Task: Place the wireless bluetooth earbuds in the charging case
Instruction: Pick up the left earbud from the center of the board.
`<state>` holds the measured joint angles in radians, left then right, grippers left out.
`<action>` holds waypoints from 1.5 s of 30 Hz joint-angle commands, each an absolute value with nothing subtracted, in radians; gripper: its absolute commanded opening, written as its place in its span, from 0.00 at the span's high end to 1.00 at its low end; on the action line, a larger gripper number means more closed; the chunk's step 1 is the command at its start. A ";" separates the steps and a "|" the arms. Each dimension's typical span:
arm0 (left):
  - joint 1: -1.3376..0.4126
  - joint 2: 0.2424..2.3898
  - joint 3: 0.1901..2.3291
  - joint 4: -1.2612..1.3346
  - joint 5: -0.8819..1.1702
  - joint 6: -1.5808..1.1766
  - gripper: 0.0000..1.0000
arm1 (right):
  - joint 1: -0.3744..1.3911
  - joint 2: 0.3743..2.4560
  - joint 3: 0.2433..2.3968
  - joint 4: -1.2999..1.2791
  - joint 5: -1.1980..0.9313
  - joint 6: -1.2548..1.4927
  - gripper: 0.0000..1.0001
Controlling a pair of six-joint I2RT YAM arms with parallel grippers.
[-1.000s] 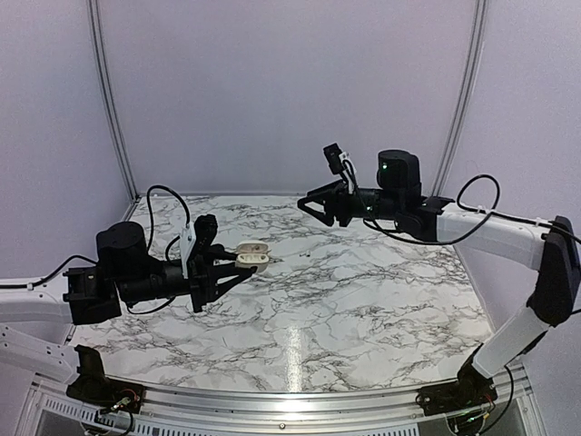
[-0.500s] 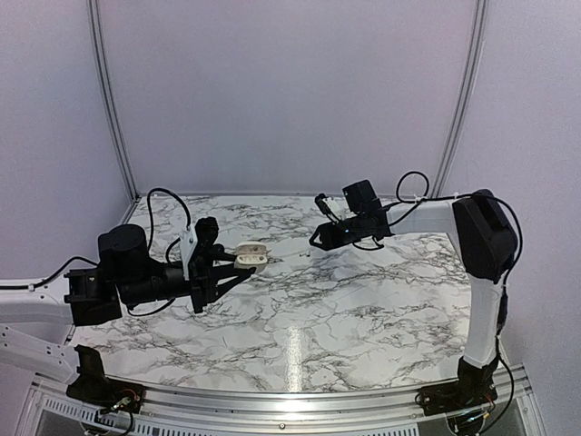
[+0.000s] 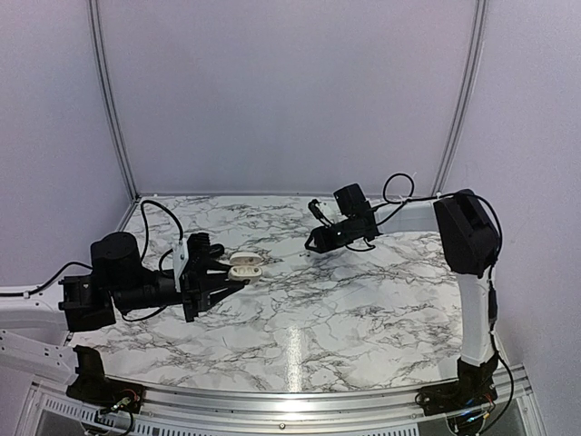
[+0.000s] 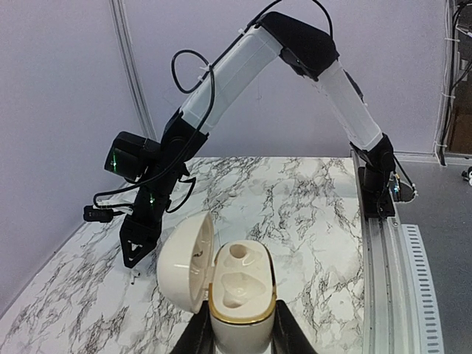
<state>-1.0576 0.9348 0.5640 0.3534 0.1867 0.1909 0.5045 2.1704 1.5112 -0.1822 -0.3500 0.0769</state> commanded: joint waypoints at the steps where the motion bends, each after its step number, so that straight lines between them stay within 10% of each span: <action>1: -1.066 0.907 0.545 0.365 0.214 0.247 1.00 | 0.493 2.191 1.565 -0.201 -0.359 0.064 0.60; 37: -1.072 0.930 0.554 0.367 0.123 0.255 1.00 | 0.513 2.262 1.560 -0.200 -0.420 0.049 0.89; 45: -1.072 0.934 0.556 0.367 0.096 0.231 1.00 | 0.518 2.258 1.568 -0.189 -0.406 0.050 0.77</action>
